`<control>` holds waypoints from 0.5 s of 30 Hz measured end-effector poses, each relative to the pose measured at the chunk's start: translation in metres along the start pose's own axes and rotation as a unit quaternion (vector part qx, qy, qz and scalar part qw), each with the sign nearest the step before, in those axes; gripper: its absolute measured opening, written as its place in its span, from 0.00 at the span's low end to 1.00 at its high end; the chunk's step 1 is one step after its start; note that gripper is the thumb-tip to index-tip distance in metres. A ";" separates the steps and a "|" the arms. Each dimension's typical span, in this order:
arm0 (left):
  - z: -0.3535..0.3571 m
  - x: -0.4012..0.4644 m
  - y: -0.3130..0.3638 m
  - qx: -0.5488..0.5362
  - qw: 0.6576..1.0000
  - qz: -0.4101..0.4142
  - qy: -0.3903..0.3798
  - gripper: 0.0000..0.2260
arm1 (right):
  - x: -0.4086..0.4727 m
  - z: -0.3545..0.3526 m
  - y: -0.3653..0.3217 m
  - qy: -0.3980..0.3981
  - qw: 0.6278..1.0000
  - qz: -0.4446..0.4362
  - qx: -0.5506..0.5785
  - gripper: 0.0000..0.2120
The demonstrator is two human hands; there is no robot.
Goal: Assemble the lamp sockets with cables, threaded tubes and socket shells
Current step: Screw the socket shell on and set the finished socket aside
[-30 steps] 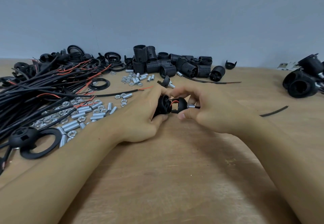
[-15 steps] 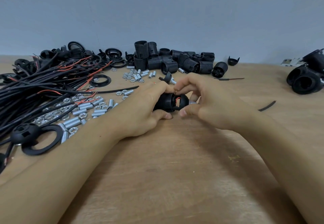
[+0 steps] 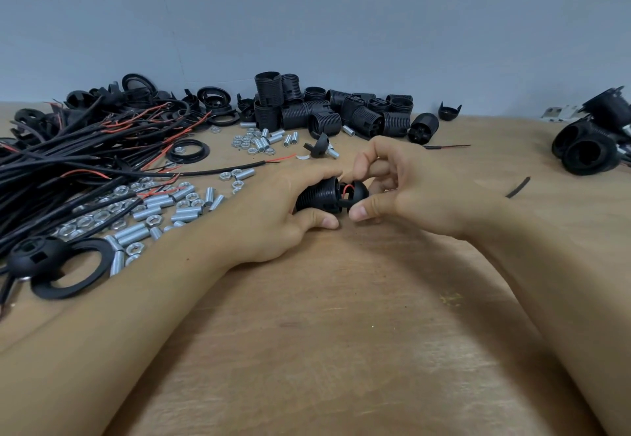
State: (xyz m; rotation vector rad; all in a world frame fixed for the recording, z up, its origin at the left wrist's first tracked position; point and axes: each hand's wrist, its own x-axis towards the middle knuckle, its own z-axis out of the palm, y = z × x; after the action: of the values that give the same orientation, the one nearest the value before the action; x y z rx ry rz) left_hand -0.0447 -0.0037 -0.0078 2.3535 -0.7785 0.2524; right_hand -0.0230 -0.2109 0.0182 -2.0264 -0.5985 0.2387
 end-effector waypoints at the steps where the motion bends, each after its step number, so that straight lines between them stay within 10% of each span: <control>1: 0.000 0.001 -0.001 0.009 1.000 0.006 -0.005 0.25 | 0.001 -0.001 0.002 -0.002 1.000 0.003 0.005 0.19; 15: 0.000 0.001 0.006 0.012 0.999 -0.011 -0.048 0.27 | -0.001 -0.009 0.002 -0.082 0.993 0.009 0.080 0.15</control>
State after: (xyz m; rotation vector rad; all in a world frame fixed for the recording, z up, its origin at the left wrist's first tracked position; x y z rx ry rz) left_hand -0.0473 -0.0074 -0.0045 2.4090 -0.7993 0.1407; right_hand -0.0196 -0.2197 0.0208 -1.8694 -0.6415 0.4534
